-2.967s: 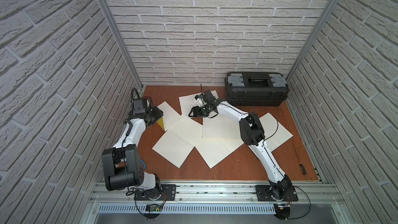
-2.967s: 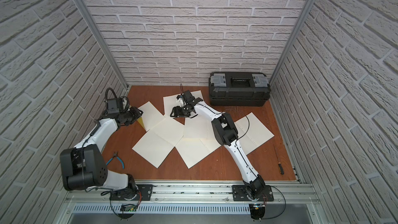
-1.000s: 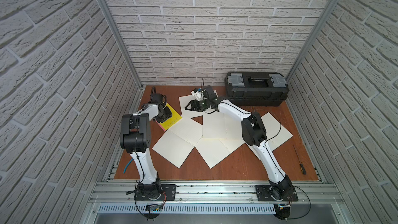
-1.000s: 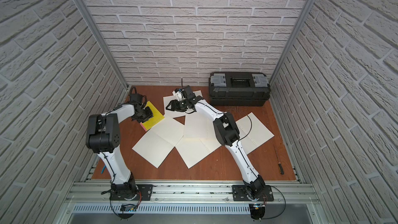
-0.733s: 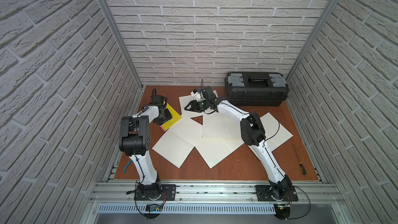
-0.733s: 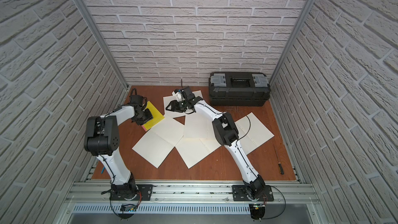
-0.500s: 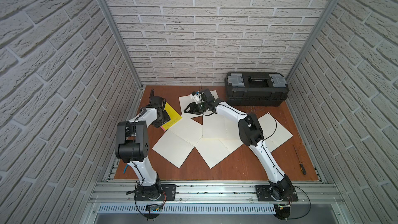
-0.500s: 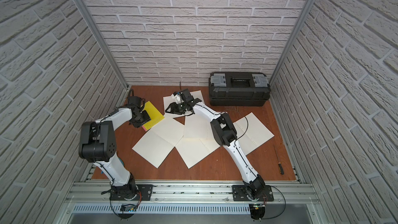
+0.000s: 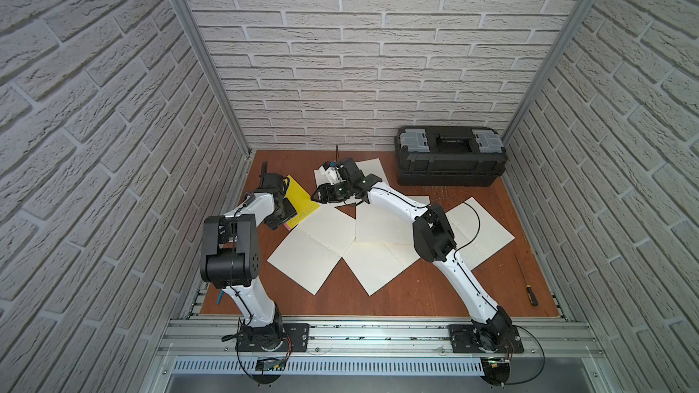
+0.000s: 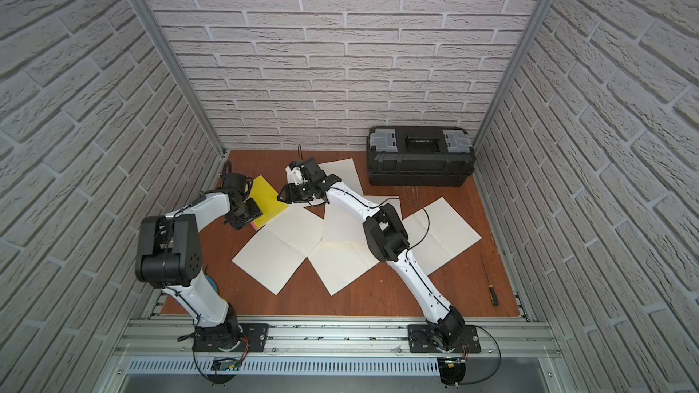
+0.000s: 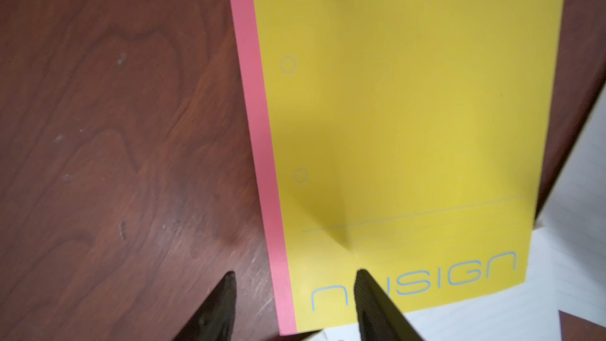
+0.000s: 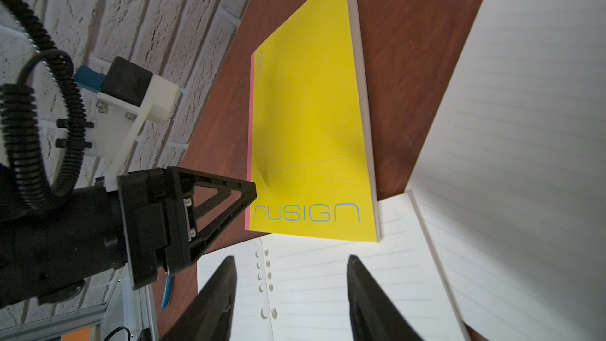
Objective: Close the notebook
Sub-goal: Adjust the notebook at the center of the board.
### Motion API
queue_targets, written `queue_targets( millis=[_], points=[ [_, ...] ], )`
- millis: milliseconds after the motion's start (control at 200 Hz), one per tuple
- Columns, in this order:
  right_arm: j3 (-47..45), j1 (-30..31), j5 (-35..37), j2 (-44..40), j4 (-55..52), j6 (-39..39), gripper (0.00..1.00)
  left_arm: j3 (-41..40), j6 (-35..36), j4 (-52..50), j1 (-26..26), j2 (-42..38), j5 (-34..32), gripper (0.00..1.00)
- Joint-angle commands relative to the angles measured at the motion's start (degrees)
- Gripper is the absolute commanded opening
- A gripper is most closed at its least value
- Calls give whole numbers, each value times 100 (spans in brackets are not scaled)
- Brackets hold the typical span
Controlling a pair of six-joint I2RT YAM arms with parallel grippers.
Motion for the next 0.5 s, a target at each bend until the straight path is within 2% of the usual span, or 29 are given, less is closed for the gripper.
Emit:
queue_targets(
  millis=[0, 205, 495],
  points=[
    [113, 99, 455, 268, -113, -257, 54, -184, -131, 142, 77, -89, 49, 59],
    [228, 222, 936, 418, -132, -447, 55, -340, -172, 267, 158, -181, 133, 59],
    [465, 247, 944, 638, -168, -386, 57, -469, -171, 423, 248, -193, 275, 59]
  ],
)
